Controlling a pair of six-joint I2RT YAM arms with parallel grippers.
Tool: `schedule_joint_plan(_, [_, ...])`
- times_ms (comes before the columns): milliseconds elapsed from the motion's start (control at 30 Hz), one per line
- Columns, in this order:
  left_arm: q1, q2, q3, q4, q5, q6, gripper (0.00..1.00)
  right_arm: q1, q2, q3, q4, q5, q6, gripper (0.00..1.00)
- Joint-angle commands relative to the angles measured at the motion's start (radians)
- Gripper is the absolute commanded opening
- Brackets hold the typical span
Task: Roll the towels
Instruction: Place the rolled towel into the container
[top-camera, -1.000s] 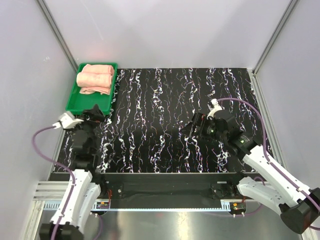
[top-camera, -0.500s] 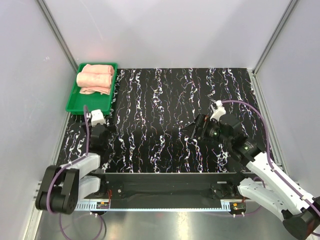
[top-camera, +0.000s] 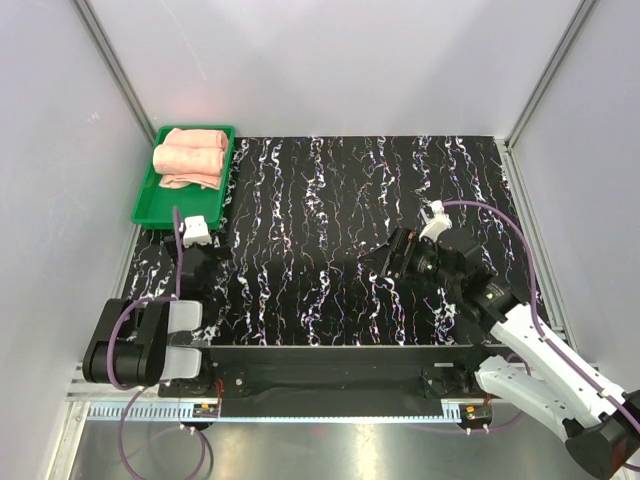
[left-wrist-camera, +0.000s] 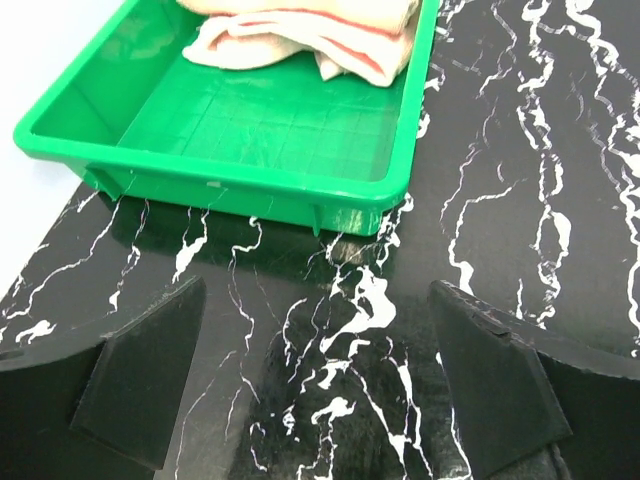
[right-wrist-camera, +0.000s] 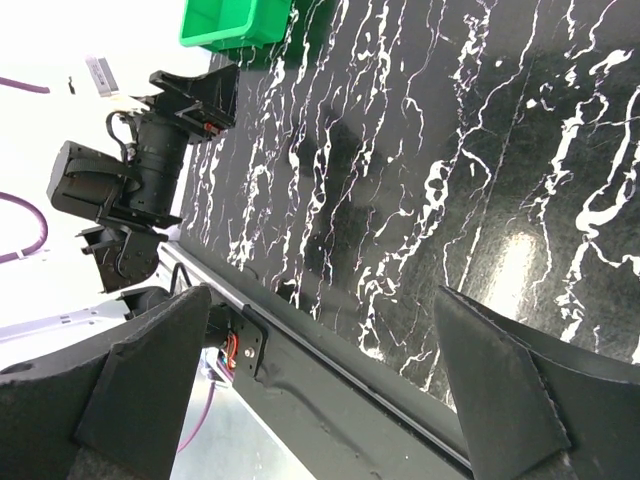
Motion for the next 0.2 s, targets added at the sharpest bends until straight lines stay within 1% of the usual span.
schedule_joint_plan(0, [0.006, -0.005, 0.011, 0.115, 0.041, -0.003, 0.99, 0.007, 0.008, -0.007, 0.076, -0.041, 0.015, 1.0])
schedule_joint_plan(67, [0.006, 0.003, 0.008, 0.135, 0.038, -0.003, 0.99, 0.009, 0.002, -0.009, 0.092, -0.049, 0.004, 1.0])
schedule_joint_plan(167, [0.006, -0.002, 0.009, 0.124, 0.038, -0.005, 0.99, 0.007, -0.007, 0.02, 0.063, -0.02, -0.027, 1.0])
